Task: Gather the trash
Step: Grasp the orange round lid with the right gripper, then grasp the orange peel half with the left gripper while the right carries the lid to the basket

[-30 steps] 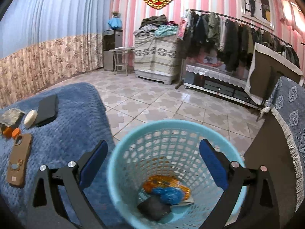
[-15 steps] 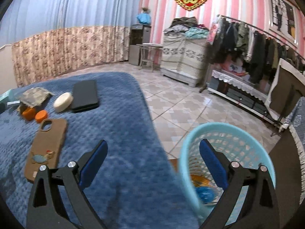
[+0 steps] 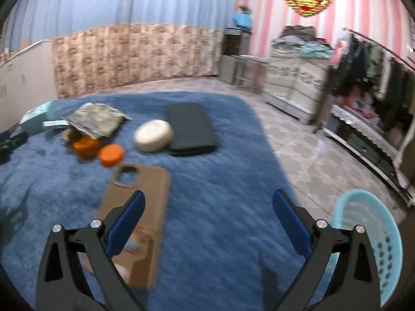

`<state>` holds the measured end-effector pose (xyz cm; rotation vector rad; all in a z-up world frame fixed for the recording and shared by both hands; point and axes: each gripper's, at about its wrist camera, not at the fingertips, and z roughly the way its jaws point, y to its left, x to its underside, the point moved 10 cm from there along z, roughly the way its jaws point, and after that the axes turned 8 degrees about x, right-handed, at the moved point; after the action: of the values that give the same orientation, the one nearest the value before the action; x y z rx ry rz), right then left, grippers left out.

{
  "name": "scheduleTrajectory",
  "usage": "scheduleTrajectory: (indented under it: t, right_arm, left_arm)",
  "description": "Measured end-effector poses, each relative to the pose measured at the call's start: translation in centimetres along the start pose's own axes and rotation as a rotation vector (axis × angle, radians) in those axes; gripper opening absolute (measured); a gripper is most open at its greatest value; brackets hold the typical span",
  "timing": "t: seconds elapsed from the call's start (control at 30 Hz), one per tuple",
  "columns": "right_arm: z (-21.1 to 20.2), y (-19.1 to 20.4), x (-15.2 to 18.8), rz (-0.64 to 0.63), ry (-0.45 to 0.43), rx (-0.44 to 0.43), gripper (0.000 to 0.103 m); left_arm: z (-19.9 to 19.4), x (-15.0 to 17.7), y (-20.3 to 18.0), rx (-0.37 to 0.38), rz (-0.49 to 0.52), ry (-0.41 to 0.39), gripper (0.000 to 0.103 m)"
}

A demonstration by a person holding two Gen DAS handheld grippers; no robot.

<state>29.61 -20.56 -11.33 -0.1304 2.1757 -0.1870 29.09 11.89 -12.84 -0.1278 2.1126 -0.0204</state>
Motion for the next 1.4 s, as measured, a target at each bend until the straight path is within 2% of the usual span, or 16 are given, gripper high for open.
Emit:
scheduleTrajectory:
  t: [0.2,0.37,0.5,0.7,0.77,0.97,1.13,1.23,1.4]
  right_arm:
    - [1.6,6.6,-2.7,-0.055,0.023,-0.119,0.096]
    - [4.2,9.4,-2.8,-0.039,0.072,-0.163,0.096]
    - [6.0,11.0,-2.5,-0.086,0.098,-0.152,0.095]
    - [7.1,13.0,-2.2,-0.142,0.154,-0.182,0.075]
    - [7.4,13.2,-2.2,-0.146,0.166,-0.186,0.073]
    - [8.0,14.2,-2.7,-0.125,0.198,-0.265,0.039]
    - [7.5,14.6,-2.6,-0.158,0.160,-0.266,0.039]
    - [6.1,12.7,-3.6,-0.111,0.104,-0.248,0.039]
    - [4.3,8.1,-4.2,-0.061,0.068,-0.204,0.039]
  left_arm:
    - [0.5,0.2,0.9,0.000,-0.025,-0.002,0.098]
    - [0.4,0.3,0.9,-0.019,-0.017,-0.012,0.098]
    - [0.4,0.3,0.7,-0.027,-0.004,-0.016,0.098]
    - [1.9,1.1,1.7,-0.019,-0.062,0.055,0.098]
    - [2.0,1.4,1.9,-0.011,-0.077,0.063,0.098]
    - [2.1,1.6,1.8,-0.025,-0.054,0.068,0.098]
    - [2.2,1.2,1.0,-0.026,-0.037,0.078,0.098]
    - [2.2,0.7,-0.4,0.006,-0.056,0.078,0.098]
    - [2.9,-0.3,-4.3,0.065,-0.058,0.078,0.098]
